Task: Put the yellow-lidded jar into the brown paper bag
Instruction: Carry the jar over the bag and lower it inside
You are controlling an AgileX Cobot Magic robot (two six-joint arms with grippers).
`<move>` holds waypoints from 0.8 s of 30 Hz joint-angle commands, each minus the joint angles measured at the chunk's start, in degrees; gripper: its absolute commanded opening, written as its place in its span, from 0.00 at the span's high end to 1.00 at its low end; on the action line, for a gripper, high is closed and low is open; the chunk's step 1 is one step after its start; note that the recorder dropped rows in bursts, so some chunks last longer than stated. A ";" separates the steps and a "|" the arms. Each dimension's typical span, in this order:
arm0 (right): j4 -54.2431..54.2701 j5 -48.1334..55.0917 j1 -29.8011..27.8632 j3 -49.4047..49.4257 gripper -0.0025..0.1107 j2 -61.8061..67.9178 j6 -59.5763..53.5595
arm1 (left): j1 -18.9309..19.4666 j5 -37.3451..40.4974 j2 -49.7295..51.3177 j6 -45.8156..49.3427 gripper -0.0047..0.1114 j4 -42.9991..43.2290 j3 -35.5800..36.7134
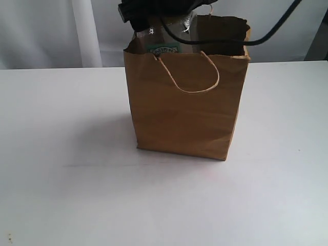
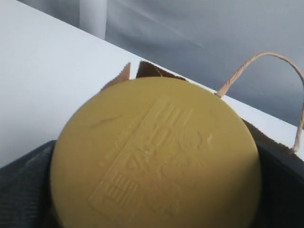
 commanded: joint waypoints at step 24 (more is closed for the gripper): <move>18.70 0.48 -11.05 1.70 0.98 6.08 -10.03 | -0.15 -0.57 0.17 -0.22 0.95 -0.22 -0.13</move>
